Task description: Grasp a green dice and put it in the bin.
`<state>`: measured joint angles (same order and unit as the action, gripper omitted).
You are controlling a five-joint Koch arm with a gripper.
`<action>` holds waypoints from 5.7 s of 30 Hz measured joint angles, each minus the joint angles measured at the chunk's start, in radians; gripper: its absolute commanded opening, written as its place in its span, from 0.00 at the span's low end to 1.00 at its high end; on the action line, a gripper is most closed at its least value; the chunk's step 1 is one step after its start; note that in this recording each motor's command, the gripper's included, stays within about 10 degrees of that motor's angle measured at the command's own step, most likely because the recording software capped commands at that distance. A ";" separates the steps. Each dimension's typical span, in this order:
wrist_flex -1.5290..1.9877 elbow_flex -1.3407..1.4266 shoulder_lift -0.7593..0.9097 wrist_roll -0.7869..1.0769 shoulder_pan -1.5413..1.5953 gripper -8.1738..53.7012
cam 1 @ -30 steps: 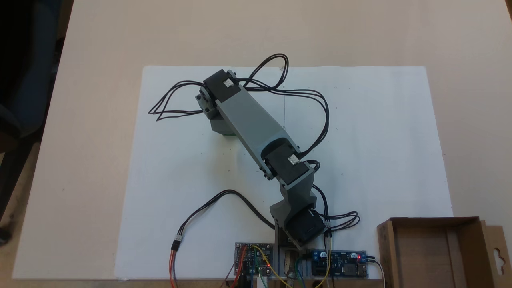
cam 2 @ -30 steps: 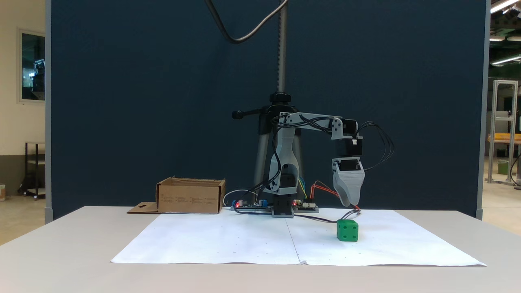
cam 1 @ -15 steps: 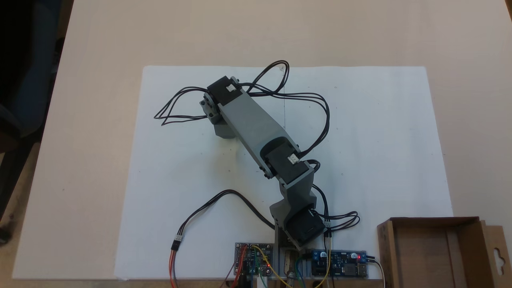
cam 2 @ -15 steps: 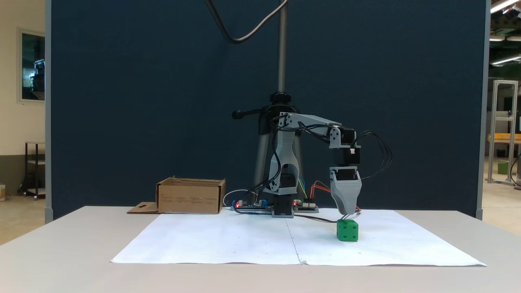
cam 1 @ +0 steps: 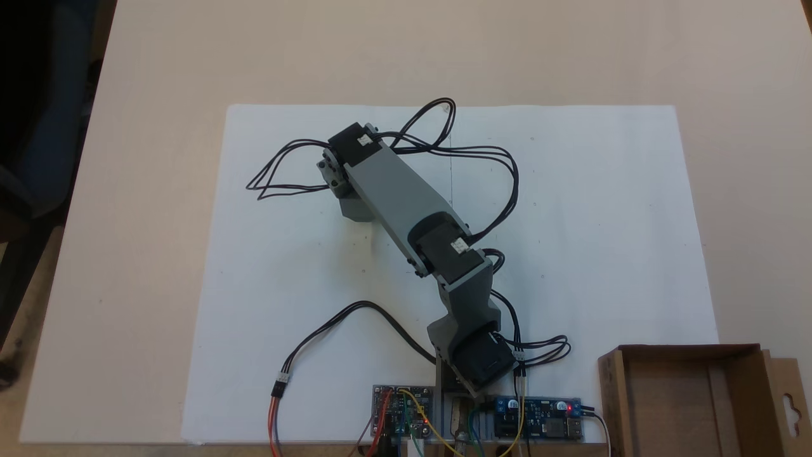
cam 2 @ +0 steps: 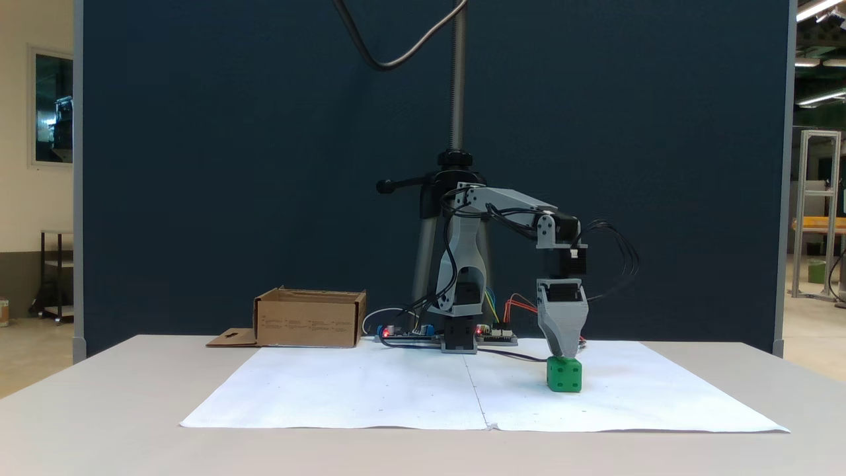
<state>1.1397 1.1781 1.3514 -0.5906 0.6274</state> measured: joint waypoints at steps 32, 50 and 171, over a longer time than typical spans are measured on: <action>-0.109 0.086 -0.115 0.000 0.000 0.56; -0.104 0.086 -0.107 0.000 -0.011 0.32; 0.239 -0.472 0.161 0.594 -2.054 0.77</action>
<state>1.3790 0.7056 1.5125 0.0031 -1.4266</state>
